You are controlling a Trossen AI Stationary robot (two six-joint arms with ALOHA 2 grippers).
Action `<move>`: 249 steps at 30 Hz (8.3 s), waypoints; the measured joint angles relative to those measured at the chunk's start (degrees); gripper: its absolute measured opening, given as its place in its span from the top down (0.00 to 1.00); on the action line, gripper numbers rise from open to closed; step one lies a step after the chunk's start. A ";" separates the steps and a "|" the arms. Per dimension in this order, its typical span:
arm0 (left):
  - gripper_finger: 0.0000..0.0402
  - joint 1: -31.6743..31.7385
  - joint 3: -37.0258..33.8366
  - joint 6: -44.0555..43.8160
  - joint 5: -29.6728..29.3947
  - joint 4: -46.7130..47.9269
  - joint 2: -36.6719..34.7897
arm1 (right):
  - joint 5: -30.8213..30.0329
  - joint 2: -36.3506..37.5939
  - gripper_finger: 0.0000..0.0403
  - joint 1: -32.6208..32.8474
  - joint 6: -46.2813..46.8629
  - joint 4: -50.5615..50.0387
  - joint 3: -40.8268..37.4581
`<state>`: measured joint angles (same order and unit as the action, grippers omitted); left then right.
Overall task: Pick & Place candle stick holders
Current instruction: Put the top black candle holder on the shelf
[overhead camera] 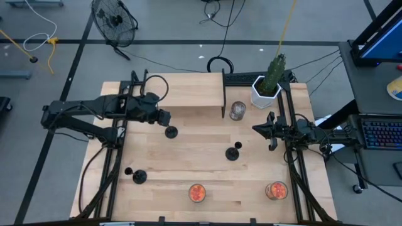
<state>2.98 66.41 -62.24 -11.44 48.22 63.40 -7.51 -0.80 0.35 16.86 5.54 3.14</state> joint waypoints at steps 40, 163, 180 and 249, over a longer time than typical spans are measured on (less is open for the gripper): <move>0.79 7.93 18.40 8.94 6.58 27.59 18.08 | 0.00 -0.02 1.00 0.00 -0.02 -0.17 0.00; 0.99 9.86 17.44 6.35 15.13 -7.38 5.44 | -0.15 -0.01 1.00 0.00 -0.01 -0.17 0.01; 0.99 19.23 28.51 6.90 0.31 7.57 3.75 | -0.17 0.00 1.00 0.00 -0.01 -0.15 0.01; 0.99 58.77 55.76 23.14 26.13 41.84 31.76 | 0.00 0.00 1.00 0.01 0.00 -0.17 0.02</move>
<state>61.75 122.17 -39.09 14.69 90.06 95.15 -7.51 -0.80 0.36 16.86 5.37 3.16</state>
